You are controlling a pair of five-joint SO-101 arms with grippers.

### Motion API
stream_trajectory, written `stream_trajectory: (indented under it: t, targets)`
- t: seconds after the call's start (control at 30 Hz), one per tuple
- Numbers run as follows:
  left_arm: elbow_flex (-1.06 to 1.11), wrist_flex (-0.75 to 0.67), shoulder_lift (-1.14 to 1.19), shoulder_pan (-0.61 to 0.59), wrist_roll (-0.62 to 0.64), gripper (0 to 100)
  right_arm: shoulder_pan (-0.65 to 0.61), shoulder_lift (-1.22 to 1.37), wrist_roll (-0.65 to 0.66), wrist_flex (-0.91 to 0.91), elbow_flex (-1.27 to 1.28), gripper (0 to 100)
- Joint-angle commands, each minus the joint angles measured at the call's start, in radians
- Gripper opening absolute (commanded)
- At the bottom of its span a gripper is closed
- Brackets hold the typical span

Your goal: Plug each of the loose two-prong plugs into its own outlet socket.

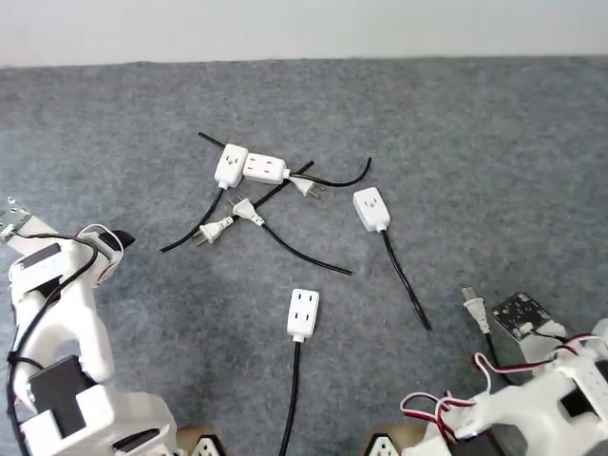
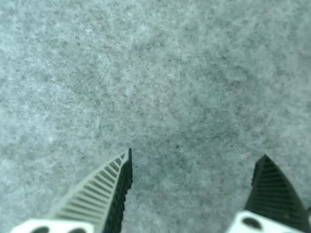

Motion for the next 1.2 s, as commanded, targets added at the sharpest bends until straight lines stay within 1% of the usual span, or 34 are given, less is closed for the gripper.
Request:
stream_trajectory:
  t: [0.0, 0.1, 0.2, 0.3, 0.6, 0.7, 1.1, 1.17]
  targets:
    - [-0.047, 0.003, -0.003, 0.003, 0.003, 37, 0.044, 0.002, 0.063, -0.015, -0.025, 6.3]
    - [-0.047, 0.003, -0.003, 0.003, 0.003, 37, 0.082, 0.002, 0.101, -0.018, -0.026, 8.5]
    - [-0.047, 0.003, -0.003, 0.003, 0.003, 37, 0.096, 0.002, 0.126, -0.018, -0.026, 8.6]
    - [-0.047, 0.005, -0.003, 0.003, 0.003, 37, 0.096, 0.002, 0.124, -0.027, -0.026, 8.6]
    - [-0.047, 0.005, -0.003, 0.003, 0.003, 37, 0.088, 0.002, 0.126, -0.153, -0.026, 9.0]
    - [-0.047, 0.005, -0.003, 0.003, 0.003, 37, 0.087, 0.002, 0.130, -0.159, -0.026, 9.0]
    - [-0.047, 0.002, -0.003, 0.005, 0.003, 37, 0.076, 0.056, 0.250, -0.163, 0.012, 9.1]
    - [-0.047, 0.002, -0.003, 0.006, 0.003, 37, 0.077, 0.062, 0.255, -0.183, 0.012, 9.1]
